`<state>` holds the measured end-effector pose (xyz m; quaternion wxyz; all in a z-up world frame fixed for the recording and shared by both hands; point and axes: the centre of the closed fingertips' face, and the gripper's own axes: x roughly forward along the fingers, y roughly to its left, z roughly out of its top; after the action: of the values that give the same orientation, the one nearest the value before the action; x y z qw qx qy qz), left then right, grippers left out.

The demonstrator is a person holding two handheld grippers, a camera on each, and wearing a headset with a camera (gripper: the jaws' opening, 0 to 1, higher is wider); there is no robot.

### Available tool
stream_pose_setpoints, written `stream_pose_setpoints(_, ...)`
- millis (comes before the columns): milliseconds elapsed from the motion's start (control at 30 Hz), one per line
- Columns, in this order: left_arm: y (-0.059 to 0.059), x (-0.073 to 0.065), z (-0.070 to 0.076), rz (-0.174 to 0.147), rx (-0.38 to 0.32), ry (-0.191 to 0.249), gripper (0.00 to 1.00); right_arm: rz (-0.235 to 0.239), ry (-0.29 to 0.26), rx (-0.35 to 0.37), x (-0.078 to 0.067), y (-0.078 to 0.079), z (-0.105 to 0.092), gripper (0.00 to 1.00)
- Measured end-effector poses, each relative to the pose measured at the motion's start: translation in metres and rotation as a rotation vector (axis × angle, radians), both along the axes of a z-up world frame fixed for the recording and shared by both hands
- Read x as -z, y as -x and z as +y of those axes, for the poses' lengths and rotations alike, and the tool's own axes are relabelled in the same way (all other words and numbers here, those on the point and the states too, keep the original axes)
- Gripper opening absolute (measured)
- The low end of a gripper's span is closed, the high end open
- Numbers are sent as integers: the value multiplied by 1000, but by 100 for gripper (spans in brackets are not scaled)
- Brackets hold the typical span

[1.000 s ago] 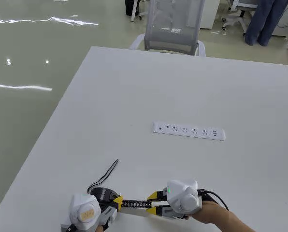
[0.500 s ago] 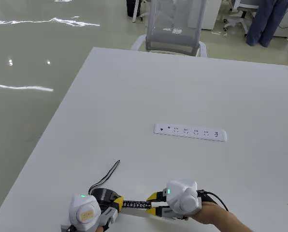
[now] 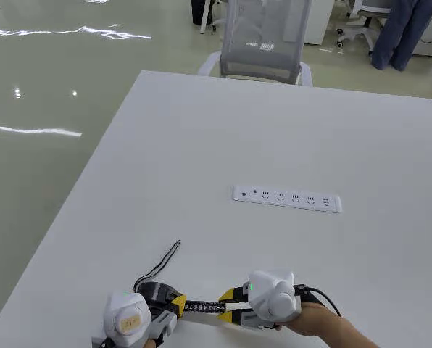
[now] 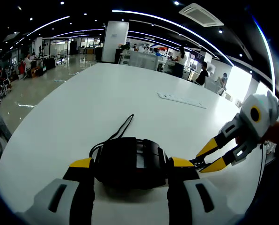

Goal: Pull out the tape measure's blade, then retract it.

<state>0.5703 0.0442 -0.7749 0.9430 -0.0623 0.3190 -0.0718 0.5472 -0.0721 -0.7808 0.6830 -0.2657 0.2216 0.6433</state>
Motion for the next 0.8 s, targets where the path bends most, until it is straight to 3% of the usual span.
stream_pose_setpoints(800, 0, -1, 0, 0, 3, -2, 60, 0, -6, -5, -1, 0, 9, 14)
